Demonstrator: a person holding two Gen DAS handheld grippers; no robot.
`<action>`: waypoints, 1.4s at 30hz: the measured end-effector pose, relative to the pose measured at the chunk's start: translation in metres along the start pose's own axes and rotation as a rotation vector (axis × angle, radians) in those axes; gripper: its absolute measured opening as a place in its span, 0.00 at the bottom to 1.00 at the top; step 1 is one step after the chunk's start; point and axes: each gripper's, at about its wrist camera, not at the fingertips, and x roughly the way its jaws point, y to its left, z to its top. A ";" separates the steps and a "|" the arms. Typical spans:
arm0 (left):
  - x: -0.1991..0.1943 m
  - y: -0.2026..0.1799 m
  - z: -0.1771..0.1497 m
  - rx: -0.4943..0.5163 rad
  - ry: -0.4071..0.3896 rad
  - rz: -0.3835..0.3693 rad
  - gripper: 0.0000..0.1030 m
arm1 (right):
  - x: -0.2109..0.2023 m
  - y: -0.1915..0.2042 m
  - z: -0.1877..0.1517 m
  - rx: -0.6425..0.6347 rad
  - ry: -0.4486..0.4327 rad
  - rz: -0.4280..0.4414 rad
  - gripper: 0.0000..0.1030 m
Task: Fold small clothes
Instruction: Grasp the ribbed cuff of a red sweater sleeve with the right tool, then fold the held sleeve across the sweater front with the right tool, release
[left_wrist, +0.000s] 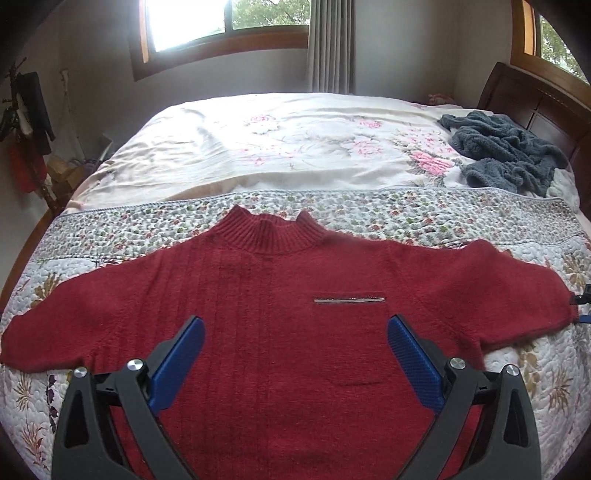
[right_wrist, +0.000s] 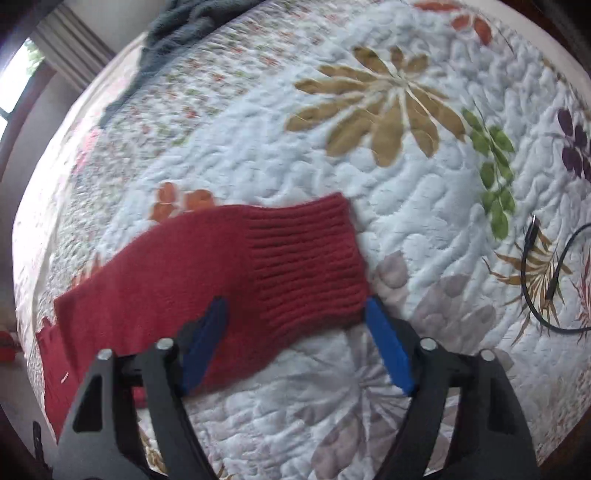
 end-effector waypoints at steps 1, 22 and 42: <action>0.001 0.002 -0.001 0.000 0.000 0.005 0.96 | 0.001 -0.002 0.000 0.007 0.001 0.003 0.69; -0.007 0.013 -0.012 0.009 -0.008 0.016 0.96 | -0.054 -0.058 -0.015 0.034 -0.083 -0.029 0.03; -0.003 0.031 -0.023 0.000 0.019 0.025 0.96 | -0.024 -0.045 -0.027 0.018 -0.081 -0.101 0.13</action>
